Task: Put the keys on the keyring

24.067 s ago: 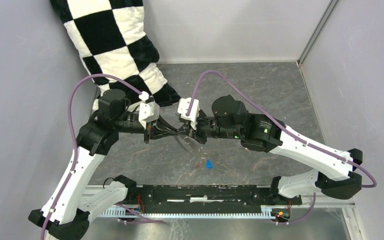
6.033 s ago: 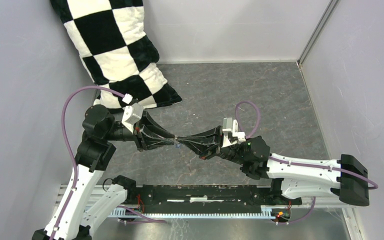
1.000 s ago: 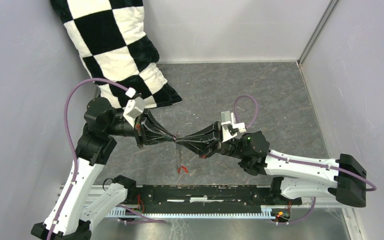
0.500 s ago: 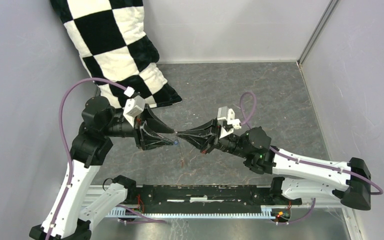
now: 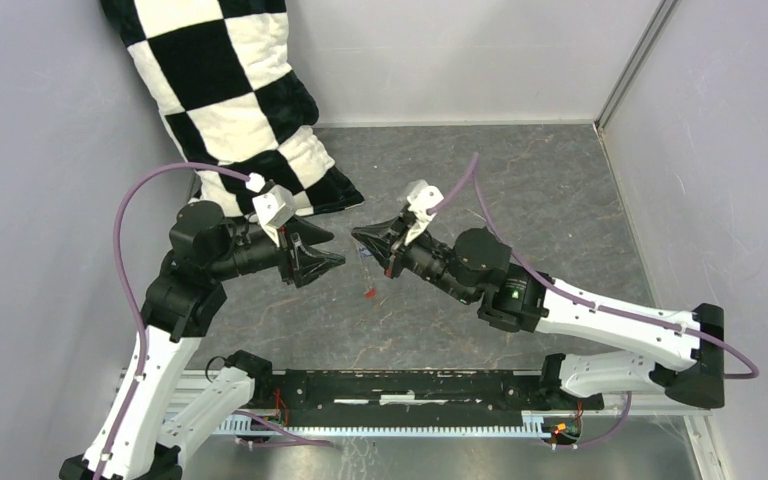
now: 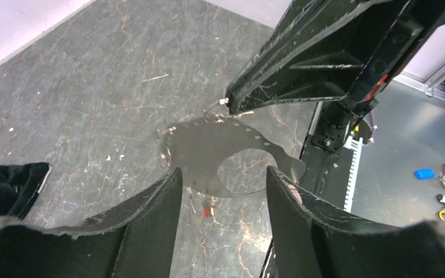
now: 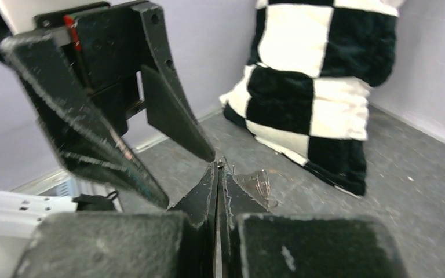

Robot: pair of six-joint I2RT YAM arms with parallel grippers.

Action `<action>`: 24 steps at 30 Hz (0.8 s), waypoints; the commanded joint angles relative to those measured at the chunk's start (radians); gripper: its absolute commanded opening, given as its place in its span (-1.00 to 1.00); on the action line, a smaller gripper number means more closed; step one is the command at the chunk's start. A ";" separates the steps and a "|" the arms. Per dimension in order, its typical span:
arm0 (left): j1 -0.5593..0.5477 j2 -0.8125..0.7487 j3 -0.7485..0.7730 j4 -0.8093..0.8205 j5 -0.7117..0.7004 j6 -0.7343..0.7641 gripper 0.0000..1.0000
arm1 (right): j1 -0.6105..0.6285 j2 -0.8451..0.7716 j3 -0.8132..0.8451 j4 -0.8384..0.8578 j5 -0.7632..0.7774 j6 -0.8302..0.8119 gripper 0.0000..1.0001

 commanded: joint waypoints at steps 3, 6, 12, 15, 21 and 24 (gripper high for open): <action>-0.004 -0.004 -0.014 0.006 0.023 0.014 0.34 | 0.053 0.082 0.189 -0.206 0.312 -0.043 -0.98; -0.003 -0.010 -0.011 0.037 0.054 -0.047 0.39 | 0.075 0.115 0.221 -0.241 0.417 -0.041 -0.98; -0.004 -0.109 -0.132 0.207 0.054 -0.207 0.63 | 0.100 0.198 0.306 -0.344 0.575 0.011 -0.98; -0.004 -0.119 -0.164 0.215 0.064 -0.212 0.68 | 0.113 0.238 0.351 -0.382 0.641 0.036 -0.99; -0.004 -0.120 -0.214 0.203 0.055 -0.154 0.73 | 0.128 0.309 0.414 -0.411 0.715 0.092 -0.99; -0.004 -0.107 -0.233 0.203 0.030 -0.080 0.78 | 0.146 0.332 0.422 -0.393 0.753 0.111 -0.99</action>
